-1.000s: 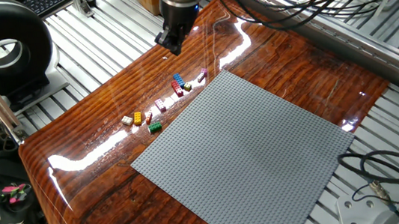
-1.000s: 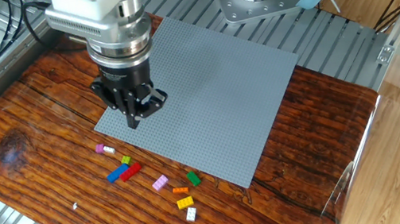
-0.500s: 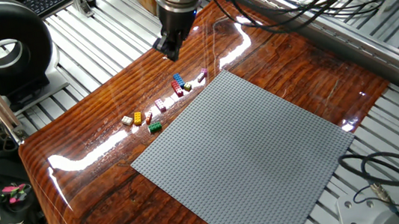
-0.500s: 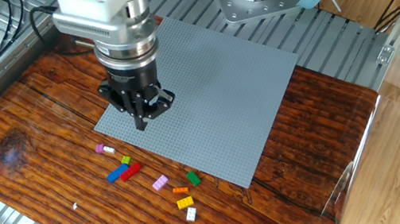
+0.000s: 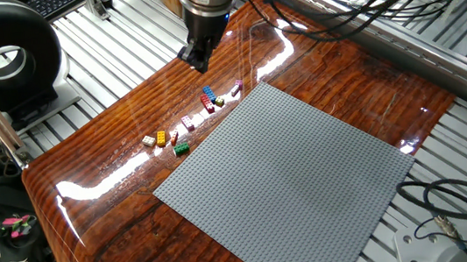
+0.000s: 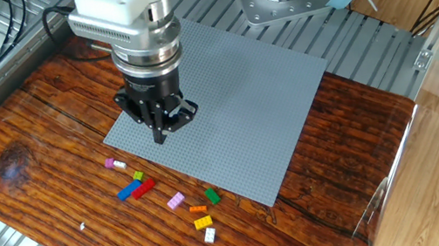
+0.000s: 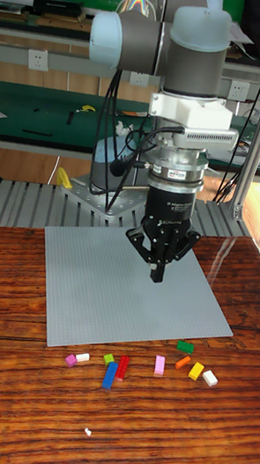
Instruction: Build with small Lego blocks
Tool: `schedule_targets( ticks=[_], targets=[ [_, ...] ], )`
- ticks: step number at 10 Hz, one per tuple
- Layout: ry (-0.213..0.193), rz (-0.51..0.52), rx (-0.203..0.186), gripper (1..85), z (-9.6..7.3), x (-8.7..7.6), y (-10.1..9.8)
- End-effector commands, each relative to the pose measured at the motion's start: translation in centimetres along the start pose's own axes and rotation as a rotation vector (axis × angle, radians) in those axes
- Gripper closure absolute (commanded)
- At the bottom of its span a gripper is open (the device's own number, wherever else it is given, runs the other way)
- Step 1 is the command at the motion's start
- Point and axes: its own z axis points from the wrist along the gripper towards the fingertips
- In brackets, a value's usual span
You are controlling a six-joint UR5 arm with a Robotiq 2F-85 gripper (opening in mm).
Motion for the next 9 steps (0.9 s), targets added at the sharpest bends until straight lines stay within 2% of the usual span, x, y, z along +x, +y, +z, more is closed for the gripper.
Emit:
schedule_targets(
  ticks=[1,2,3,4,8,9],
  targets=[
    [0.067,-0.015,0.031,83.7,-0.7,1.6,-1.0],
    [0.004,0.020,0.010,83.7,-0.2,-0.2,-1.0],
    [-0.026,0.031,0.027,83.7,-0.1,-1.1,-2.1],
    [-0.026,0.051,0.037,83.7,-0.1,-1.1,-2.5],
    [0.041,0.057,0.010,84.0,-0.1,0.6,-1.7],
    [0.073,0.042,-0.017,84.0,-0.1,1.5,-1.0]
  ],
)
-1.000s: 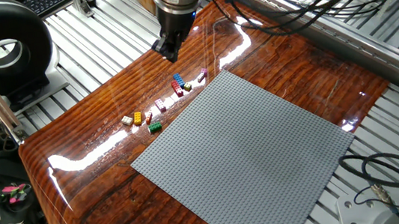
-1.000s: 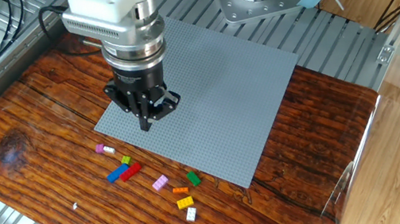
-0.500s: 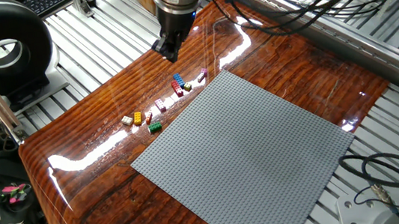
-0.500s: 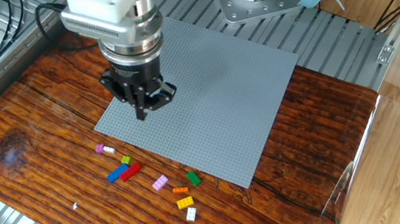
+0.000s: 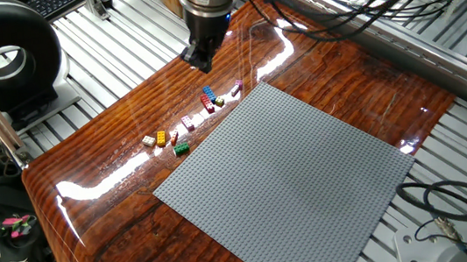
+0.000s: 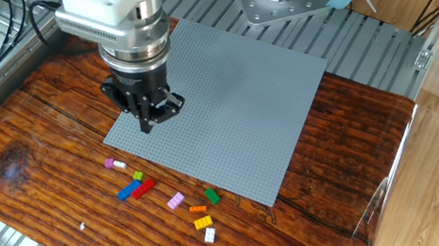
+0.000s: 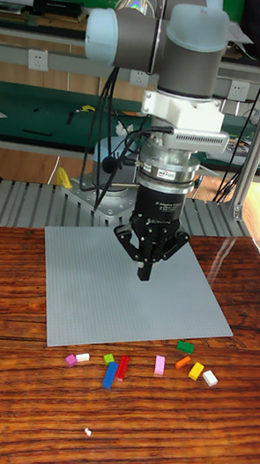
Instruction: Build with small Lego blocks
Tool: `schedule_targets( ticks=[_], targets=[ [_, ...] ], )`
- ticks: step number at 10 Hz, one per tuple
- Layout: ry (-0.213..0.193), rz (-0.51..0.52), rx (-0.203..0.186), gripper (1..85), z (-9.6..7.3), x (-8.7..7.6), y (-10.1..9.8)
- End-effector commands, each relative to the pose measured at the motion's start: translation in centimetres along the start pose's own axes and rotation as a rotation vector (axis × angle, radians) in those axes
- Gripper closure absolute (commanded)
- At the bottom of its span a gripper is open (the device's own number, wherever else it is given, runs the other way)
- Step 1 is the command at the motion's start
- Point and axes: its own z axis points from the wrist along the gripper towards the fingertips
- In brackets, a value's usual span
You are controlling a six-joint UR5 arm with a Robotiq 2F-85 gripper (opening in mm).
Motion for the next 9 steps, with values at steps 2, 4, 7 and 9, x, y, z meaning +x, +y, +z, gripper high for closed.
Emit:
schedule_targets(
  ticks=[2,4,7,9],
  targets=[
    [0.097,-0.085,-0.105,84.0,-0.4,2.6,2.4],
    [0.092,-0.139,-0.022,84.0,-0.2,2.4,0.2],
    [0.041,-0.154,-0.135,76.3,1.8,-0.1,4.0],
    [-0.045,-0.302,-0.133,76.7,5.1,-5.4,5.3]
  ],
)
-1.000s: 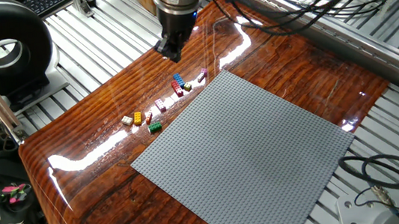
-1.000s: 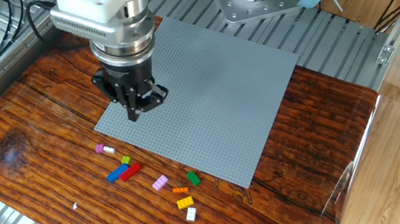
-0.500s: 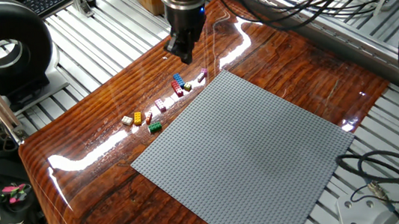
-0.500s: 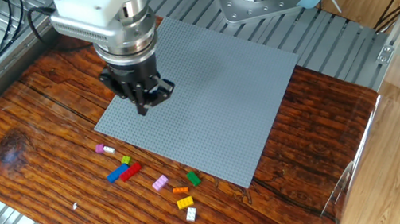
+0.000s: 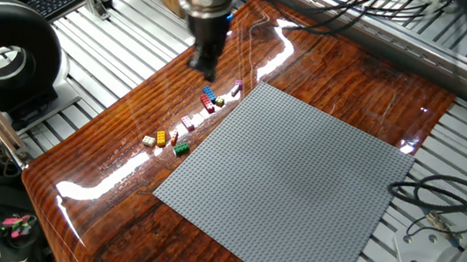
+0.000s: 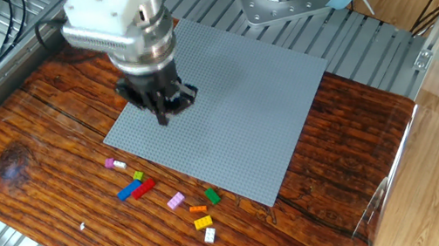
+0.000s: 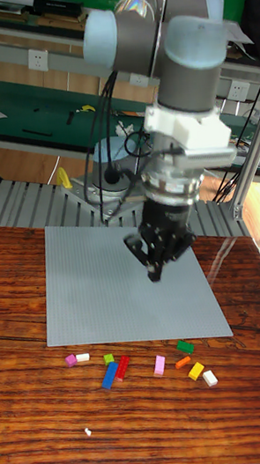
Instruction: Build with small Lego blocks
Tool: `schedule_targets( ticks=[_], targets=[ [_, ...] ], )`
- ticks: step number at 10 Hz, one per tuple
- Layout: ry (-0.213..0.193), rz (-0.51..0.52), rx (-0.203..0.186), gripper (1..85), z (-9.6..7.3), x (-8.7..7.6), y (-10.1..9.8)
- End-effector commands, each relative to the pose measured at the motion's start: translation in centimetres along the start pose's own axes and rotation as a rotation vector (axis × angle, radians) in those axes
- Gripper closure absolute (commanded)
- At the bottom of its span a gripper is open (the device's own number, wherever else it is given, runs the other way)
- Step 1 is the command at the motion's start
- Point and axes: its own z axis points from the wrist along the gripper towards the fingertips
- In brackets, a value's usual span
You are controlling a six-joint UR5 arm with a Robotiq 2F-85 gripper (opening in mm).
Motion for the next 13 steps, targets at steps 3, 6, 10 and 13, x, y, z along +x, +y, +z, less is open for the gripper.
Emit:
schedule_targets(
  ticks=[3,6,10,13],
  targets=[
    [-0.085,-0.098,0.002,77.3,3.1,-10.8,2.7],
    [0.000,-0.144,0.035,77.3,4.8,-8.1,5.5],
    [0.112,-0.320,0.012,72.0,4.8,-4.9,5.7],
    [0.108,-0.392,0.012,53.0,5.1,-5.3,5.7]
  ],
)
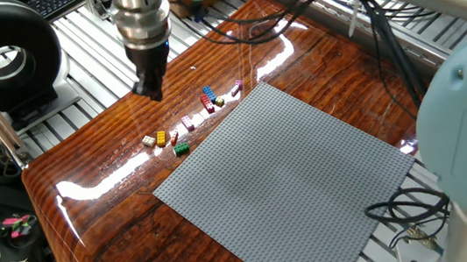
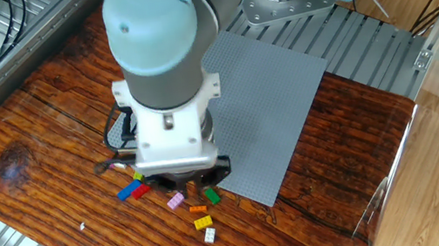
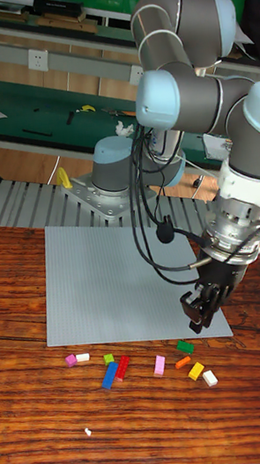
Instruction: Build with small Lego blocks
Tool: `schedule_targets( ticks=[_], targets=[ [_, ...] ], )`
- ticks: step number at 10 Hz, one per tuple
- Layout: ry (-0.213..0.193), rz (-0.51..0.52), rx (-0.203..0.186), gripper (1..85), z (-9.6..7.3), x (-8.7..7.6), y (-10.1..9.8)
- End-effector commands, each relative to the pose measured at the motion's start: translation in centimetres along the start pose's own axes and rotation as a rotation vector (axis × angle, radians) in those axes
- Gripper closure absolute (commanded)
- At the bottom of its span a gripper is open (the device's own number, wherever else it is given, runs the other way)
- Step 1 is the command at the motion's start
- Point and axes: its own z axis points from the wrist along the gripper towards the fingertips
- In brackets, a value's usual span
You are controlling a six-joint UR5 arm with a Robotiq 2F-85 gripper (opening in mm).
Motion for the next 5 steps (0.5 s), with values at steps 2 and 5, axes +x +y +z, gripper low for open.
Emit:
schedule_targets(
  ticks=[2,5],
  targets=[
    [0.010,-0.055,-0.056,53.0,2.7,-1.4,1.4],
    [-0.040,-0.043,-0.082,53.0,4.9,-3.2,2.9]
  ],
)
